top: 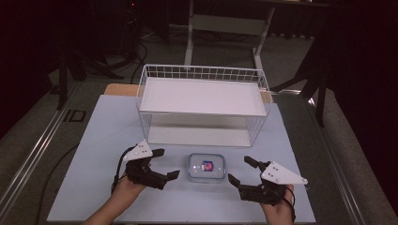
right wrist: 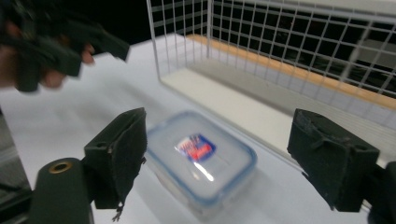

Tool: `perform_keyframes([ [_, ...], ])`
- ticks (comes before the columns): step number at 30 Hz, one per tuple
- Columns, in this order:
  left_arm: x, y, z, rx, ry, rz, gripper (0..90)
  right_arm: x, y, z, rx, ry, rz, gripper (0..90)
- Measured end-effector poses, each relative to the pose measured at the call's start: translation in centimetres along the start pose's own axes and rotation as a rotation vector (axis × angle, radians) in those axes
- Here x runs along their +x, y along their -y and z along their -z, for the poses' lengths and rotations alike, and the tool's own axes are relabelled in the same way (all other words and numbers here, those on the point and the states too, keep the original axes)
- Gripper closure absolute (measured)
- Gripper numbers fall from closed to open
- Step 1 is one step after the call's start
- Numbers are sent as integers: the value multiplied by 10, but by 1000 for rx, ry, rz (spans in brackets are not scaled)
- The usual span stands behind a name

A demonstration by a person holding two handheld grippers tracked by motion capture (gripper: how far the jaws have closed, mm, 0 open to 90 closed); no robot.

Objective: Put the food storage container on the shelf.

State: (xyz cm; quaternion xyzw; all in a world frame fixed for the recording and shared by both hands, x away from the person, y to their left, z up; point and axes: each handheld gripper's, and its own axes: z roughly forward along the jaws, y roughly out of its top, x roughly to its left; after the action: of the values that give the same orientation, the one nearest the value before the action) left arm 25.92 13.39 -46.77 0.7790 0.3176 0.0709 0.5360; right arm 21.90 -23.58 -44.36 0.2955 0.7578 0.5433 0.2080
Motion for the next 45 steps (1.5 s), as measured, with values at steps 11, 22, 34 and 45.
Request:
perform_keyframes([
  [11,5,-8,-27,67,81,108,19,-23,4,-23,109,-23,-189,128],
  [22,14,-3,-60,185,44,243,19,-36,13,-48,225,-33,-365,115],
  [34,25,12,-82,275,75,443,20,-49,35,-72,358,-106,-635,143],
  [45,32,21,-91,279,103,551,187,-56,49,-92,418,-139,-789,222],
])
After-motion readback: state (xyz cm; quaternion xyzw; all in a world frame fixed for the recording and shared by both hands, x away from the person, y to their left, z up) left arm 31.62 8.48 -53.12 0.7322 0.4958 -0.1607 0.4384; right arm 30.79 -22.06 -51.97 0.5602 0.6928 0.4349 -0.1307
